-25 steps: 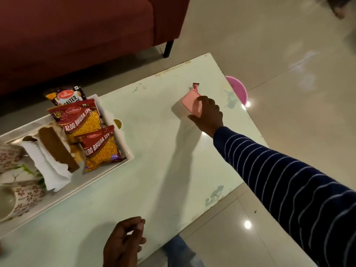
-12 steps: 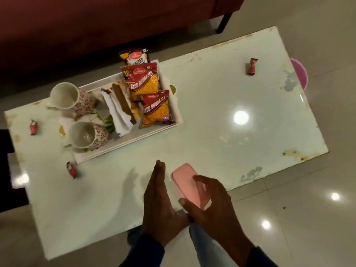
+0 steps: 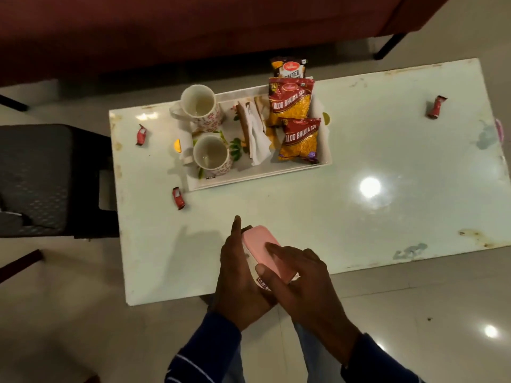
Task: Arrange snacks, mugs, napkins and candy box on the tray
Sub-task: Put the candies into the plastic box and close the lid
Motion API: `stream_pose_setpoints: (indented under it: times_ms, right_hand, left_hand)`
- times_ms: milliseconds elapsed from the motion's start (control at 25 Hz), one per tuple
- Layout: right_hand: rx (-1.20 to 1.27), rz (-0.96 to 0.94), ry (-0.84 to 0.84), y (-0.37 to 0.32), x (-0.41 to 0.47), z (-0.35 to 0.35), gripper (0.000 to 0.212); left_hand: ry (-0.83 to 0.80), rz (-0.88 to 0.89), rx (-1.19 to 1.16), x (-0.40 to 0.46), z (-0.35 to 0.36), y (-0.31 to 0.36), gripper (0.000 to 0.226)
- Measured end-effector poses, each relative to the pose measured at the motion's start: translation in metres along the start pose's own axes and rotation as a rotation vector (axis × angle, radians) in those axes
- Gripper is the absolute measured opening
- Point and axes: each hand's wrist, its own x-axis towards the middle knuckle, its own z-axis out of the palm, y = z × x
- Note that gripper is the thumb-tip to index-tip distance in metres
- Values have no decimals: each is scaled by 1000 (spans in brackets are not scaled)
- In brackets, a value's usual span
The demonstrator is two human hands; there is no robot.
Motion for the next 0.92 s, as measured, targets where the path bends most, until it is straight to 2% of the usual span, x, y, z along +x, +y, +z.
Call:
stream_pose_setpoints:
  times_ms: [120,240,280,360,400,480,560,680,760,920]
  right_hand:
    - [60,-74,4,-25,-3,12,67]
    - [101,-135,15,-47,-1,23,46]
    - [168,-129,27,-51,1,24,36]
    - [294,-85,61,-59,11,24,37]
    - [290,-96,79,-62,18,25,40]
    - [208,-105,70,-64,33,33,24]
    - [177,-26,57,-51,53,52,13]
    - [322,294,69,-18,82,78,18]
    - [363,431,68,1,98,97,22]
    - [268,495,114,14,111,121,19]
  left_hand:
    - [47,53,-12,-5,-28,-7,127]
    - [131,85,6,-11,-48,-19,118]
    - [153,66,-7,-13,-56,-27,115]
    - [199,13,-56,-21,-74,-45,111]
    - [218,-14,-79,-25,-84,-53,110]
    - [246,-57,-104,-32,-101,-69,112]
    - [294,-42,-117,-37,-112,-82,114]
    - [356,-30,-81,-37,-127,-92,119]
    - [373,-58,4,-36,-138,-103,124]
    - [426,-123,38,-37,-158,-127,125]
